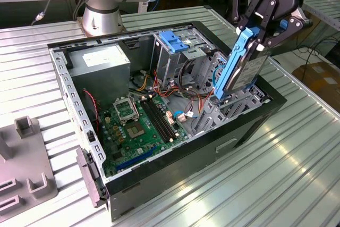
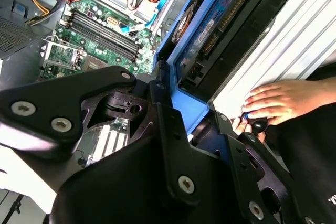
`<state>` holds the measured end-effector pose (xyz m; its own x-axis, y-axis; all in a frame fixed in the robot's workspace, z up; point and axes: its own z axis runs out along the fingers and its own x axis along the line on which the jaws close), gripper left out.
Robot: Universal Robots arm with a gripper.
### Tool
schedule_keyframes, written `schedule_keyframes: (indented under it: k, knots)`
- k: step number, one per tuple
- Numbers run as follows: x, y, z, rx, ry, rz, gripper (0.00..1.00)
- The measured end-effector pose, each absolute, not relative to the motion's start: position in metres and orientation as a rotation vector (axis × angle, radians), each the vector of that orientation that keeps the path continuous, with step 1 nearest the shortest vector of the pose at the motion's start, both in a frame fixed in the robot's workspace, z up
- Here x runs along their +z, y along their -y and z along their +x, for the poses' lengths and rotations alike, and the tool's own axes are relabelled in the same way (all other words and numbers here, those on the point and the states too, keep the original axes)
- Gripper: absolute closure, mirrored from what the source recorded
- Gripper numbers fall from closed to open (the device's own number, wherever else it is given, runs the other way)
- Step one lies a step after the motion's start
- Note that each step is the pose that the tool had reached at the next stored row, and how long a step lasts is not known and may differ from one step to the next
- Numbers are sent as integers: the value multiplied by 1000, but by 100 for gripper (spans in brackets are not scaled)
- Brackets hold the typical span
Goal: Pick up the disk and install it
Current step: 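Insert the disk into the insertion slot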
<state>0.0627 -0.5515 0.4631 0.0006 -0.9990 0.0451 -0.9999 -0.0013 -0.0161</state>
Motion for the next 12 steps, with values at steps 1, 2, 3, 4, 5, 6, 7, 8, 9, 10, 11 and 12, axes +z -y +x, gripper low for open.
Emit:
schedule_keyframes:
  k: [1,2,3,4,5,6,7,8,9,10,11,12]
  knots:
    - [461,552,63,64,2207,2209,63]
    - [460,553,64,57,2210,2212,63]
    - [459,553,64,50,2214,2215,63]
    - [458,554,65,44,2217,2218,63]
    - [457,554,65,41,2219,2219,63]
    - [456,555,65,41,2223,2215,63]
    - [455,555,65,41,2228,2210,63]
    - [454,556,65,41,2228,2209,63]
    - [454,556,65,41,2228,2209,63]
    - [453,556,65,41,2229,2209,63]
    - [452,556,65,41,2230,2208,63]
    - [451,556,66,41,2233,2205,63]
